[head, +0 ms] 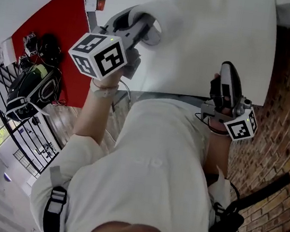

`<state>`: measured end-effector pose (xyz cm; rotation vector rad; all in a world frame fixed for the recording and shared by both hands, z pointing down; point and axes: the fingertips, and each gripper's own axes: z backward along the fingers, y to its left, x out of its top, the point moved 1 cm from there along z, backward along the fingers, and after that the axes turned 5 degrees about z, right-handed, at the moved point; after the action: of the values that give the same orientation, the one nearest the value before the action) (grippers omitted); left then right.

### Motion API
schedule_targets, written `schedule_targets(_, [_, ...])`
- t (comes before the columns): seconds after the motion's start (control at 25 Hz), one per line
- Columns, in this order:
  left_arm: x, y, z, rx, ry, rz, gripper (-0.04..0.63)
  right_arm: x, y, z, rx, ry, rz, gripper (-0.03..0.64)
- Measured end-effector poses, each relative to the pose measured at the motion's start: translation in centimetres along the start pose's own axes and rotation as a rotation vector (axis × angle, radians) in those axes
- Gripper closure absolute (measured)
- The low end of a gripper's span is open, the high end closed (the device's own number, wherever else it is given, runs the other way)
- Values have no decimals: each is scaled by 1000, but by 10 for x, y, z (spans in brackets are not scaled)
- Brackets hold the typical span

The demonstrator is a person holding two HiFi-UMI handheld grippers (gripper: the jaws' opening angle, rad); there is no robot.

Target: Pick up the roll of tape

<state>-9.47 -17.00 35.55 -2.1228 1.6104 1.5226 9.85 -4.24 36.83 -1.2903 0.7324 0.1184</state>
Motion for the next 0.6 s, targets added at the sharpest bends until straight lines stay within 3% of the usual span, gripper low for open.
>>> schedule_targets(0.6, [22,-32,142,-167,-244,139,481,24,115,4,102,-6,213,594])
